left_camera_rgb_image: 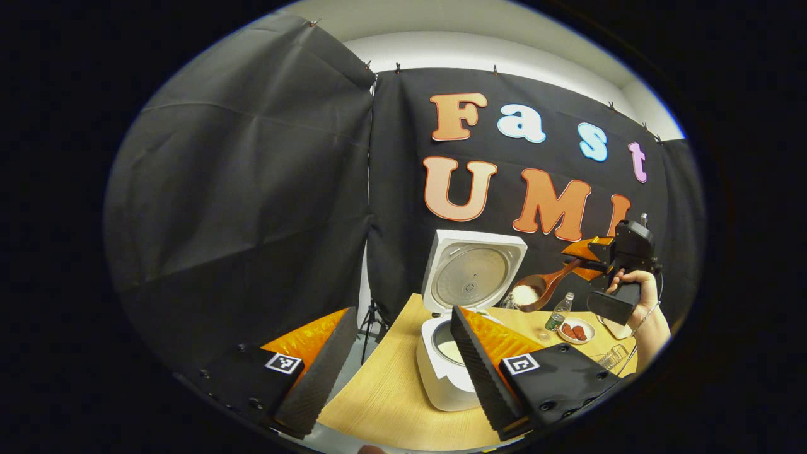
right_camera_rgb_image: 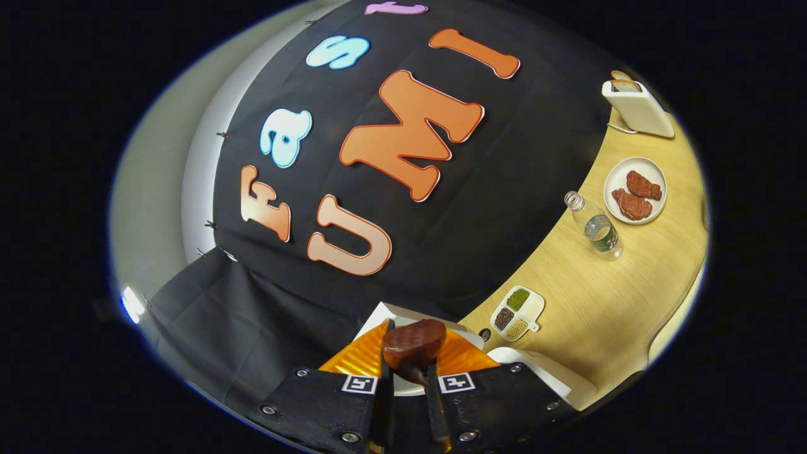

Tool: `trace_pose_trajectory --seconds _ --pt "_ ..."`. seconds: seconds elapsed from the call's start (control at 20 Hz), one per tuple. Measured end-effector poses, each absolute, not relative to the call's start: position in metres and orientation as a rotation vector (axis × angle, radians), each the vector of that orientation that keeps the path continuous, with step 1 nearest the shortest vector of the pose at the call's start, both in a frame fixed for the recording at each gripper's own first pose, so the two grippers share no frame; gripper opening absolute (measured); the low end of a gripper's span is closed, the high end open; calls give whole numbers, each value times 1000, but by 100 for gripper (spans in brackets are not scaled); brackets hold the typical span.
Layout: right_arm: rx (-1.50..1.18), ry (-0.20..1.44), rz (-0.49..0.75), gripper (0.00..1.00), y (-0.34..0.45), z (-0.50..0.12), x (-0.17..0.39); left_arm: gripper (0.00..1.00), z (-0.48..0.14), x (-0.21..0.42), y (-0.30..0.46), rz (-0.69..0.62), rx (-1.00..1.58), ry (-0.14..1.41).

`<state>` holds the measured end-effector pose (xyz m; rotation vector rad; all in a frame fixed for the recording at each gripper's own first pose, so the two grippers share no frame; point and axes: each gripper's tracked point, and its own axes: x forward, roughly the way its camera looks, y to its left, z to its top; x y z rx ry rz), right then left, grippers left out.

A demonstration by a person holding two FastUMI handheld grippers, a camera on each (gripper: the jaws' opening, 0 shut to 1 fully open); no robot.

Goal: Close the left gripper, press the button to open the rice cooker; take a wooden spoon from the chopstick holder with the right hand, scoop a spoonful of rice and pour it into the rice cooker, then put the wooden spoon back into the chopstick holder.

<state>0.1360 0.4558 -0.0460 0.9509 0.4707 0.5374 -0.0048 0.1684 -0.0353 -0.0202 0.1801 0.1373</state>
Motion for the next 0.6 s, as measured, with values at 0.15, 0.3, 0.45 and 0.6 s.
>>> trace_pose_trajectory --seconds 0.15,0.3,0.45,0.6 --pt "902 452 541 20 457 -45 135 100 -33 -3 165 122 -11 175" --pt "849 430 552 21 460 -44 132 100 -31 -1 161 105 -2 168" --pt "818 419 572 21 463 -39 128 100 -33 -2 161 100 -1 173" --pt "778 404 589 21 467 -39 124 100 -32 -1 162 101 -5 171"
